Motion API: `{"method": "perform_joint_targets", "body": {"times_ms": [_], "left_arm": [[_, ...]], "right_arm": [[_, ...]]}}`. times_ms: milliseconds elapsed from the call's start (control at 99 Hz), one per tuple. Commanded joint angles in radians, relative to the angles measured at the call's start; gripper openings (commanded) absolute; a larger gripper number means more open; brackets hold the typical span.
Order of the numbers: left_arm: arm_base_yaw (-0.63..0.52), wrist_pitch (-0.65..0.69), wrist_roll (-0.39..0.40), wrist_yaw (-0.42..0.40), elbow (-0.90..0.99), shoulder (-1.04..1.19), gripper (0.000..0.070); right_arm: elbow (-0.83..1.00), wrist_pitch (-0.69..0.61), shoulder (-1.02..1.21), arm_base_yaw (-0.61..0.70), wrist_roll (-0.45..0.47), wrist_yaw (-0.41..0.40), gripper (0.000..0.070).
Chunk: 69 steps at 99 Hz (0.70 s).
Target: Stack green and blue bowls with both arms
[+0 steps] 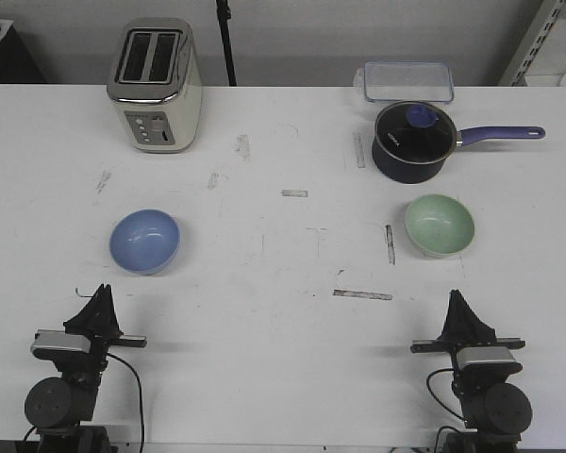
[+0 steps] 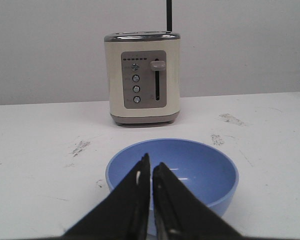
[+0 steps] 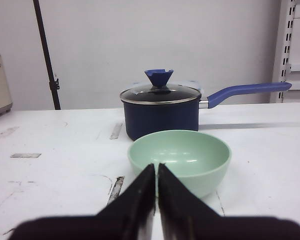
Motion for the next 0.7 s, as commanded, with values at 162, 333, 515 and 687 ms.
{"method": "perform_joint_targets", "body": {"times_ms": [162, 333, 515, 687], "left_arm": [[0.002, 0.015, 0.002, 0.004, -0.022, -0.002, 0.0002], [0.002, 0.015, 0.002, 0.004, -0.022, -0.002, 0.0002], [0.002, 0.015, 0.002, 0.004, -0.022, -0.002, 0.0002], [0.002, 0.015, 0.002, 0.004, -0.022, -0.002, 0.0002]], "right_arm": [[-0.002, 0.014, 0.000, 0.000, 0.014, -0.001, 0.0003], [0.002, 0.020, 0.000, 0.000, 0.009, 0.000, 0.0003], [0.050, 0.020, 0.000, 0.000, -0.062, 0.000, 0.0003], [0.124, 0.016, 0.014, 0.000, -0.080, 0.000, 0.0003]]}}
